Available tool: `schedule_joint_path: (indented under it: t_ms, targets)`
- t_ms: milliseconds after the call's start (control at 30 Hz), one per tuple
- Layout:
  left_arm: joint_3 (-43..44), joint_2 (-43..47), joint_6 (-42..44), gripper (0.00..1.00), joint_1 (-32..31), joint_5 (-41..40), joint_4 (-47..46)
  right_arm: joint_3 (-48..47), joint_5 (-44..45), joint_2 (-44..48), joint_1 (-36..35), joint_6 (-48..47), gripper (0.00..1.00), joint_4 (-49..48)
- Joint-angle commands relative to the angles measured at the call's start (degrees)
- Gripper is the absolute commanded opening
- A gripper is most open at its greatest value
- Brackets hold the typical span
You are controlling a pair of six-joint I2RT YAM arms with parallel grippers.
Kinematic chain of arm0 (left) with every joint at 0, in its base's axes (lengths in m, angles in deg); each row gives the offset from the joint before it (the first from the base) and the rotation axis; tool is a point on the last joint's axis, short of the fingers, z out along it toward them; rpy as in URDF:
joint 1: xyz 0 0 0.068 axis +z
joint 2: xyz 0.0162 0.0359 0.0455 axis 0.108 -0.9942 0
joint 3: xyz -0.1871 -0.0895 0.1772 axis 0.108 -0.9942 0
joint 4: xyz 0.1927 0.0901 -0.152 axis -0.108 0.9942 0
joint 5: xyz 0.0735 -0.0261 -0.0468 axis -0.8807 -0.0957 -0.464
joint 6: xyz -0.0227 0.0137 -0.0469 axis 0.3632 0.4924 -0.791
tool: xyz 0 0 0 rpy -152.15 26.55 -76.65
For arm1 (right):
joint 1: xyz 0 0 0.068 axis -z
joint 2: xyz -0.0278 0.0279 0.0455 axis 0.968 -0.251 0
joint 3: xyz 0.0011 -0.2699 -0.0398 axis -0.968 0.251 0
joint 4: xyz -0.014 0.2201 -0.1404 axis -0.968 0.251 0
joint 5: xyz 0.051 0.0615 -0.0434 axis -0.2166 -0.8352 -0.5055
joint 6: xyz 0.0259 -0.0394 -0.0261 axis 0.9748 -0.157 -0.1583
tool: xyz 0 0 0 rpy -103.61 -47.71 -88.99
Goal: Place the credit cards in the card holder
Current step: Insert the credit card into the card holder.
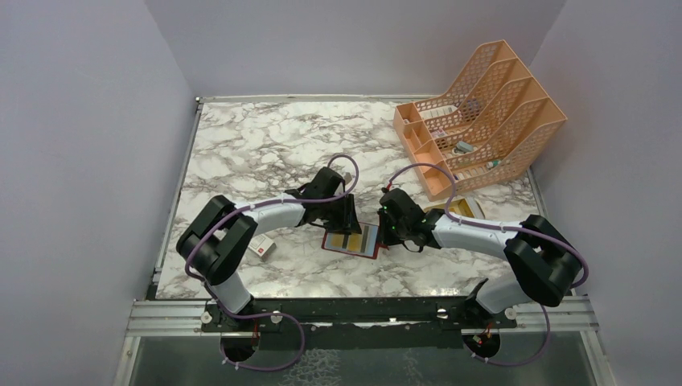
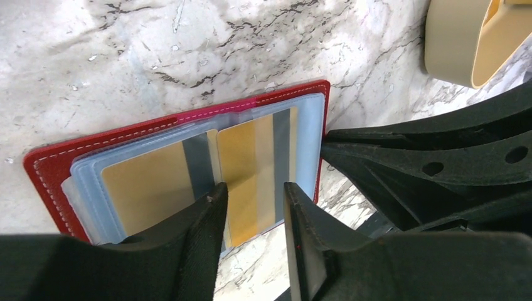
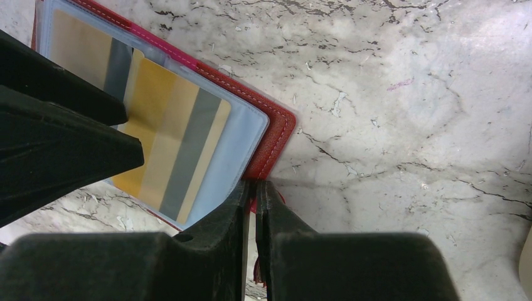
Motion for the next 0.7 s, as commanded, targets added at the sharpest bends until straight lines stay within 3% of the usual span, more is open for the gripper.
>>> schedule_joint_path:
  t_ms: [0, 400, 667]
  targets:
    - [-1.2, -0.9, -1.2, 0.38, -0.6, 2.6, -3.6, 0.7, -0.3, -0.5, -0.3, 0.6, 0.09, -1.1]
    - [-1.0, -1.0, -2.2, 0.36, -2.0, 3.6, -5.6, 0.1, 0.0, -1.1, -0.3, 0.4, 0.08, -1.6]
    - [2.1, 1.4, 2.0, 0.47, -1.9, -4.2, 3.7, 0.3, -0.2, -1.1, -0.3, 0.2, 0.08, -1.9]
